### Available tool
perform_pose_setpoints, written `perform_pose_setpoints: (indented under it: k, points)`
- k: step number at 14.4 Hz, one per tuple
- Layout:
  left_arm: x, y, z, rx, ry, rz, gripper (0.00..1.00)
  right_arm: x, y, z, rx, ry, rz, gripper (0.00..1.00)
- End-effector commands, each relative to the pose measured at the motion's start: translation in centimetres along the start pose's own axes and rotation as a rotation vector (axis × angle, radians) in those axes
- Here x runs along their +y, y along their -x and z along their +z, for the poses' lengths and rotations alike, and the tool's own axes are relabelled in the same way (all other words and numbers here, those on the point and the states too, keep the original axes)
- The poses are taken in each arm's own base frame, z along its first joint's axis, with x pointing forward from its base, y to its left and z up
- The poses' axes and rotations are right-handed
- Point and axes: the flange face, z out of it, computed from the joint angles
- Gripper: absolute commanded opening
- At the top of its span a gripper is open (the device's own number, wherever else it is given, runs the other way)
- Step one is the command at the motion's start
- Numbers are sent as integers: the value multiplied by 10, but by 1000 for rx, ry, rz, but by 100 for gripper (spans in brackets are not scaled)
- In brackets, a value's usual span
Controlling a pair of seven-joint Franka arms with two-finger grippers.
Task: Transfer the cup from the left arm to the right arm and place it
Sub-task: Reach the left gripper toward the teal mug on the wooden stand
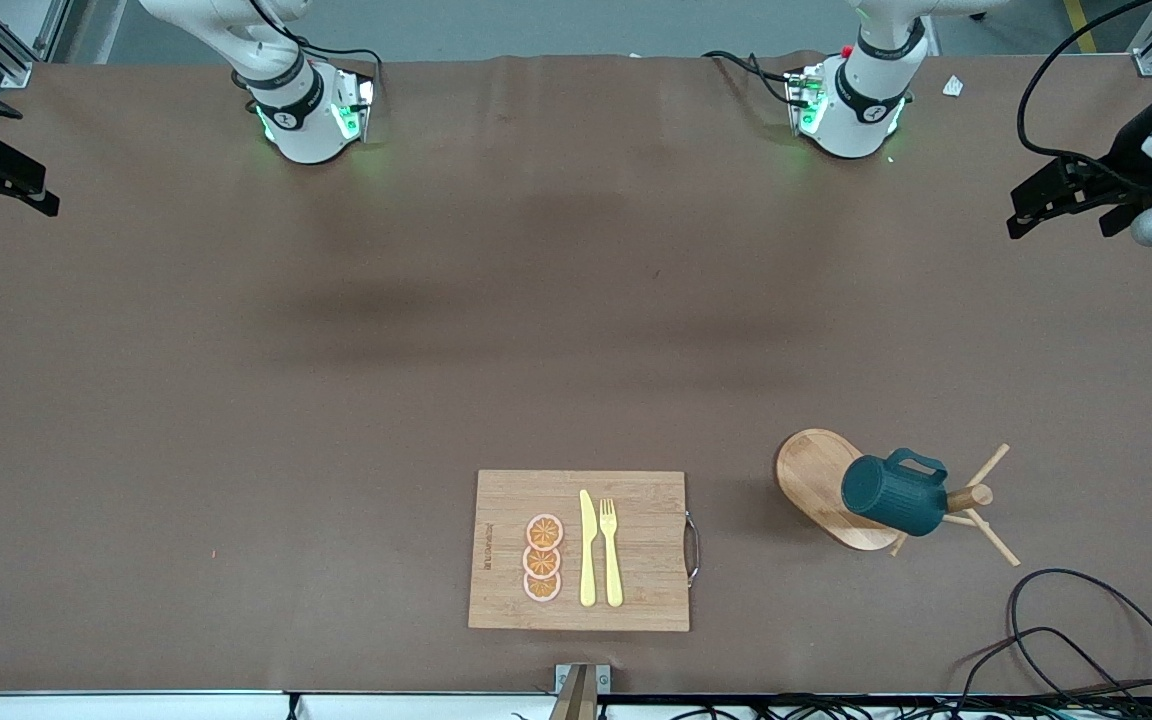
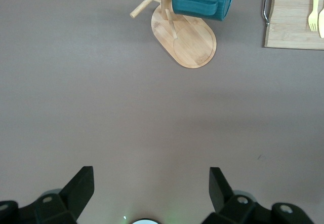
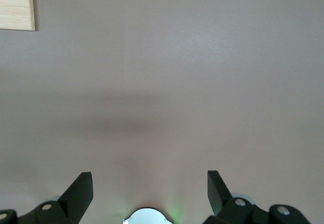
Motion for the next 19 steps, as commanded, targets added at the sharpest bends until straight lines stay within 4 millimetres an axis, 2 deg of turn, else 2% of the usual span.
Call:
perform_pose_setpoints:
  k: [1,4,5,6,7,9,12,13,14,15,17,19]
  points:
    - [-1,-1,-5,-1,-9,5,100,0,8,-5,13,8,-1,100]
    - [-6,-4,-3,-6,-7,-7,100,1,9,-6,10,7,0,100]
    - [-11,-13,2,-12,-7,-17,100,1,9,-6,10,7,2,100]
    - [-11,-23,-5,8,-13,-14,100,0,9,-6,8,7,0,100]
    - [-13,-31,-4,12,-33,-17,100,0,9,-6,7,7,0,100]
    - [-10,-37,1,26,-35,-27,100,0,9,-5,5,7,0,100]
    - [-19,-66,25,56,-24,-53,100,0,9,-5,5,7,2,100]
    - [-36,-74,29,72,-21,-86,100,0,9,-5,4,5,3,100]
    - [-49,-85,42,70,-12,-114,100,1,9,-5,5,5,5,100]
    - [-54,-94,51,71,-11,-122,100,1,9,-5,4,5,3,100]
    - [-55,-115,63,74,-6,-152,100,1,9,-5,5,5,2,100]
    - [-44,-130,83,58,8,-316,100,-1,9,-6,8,6,-1,100]
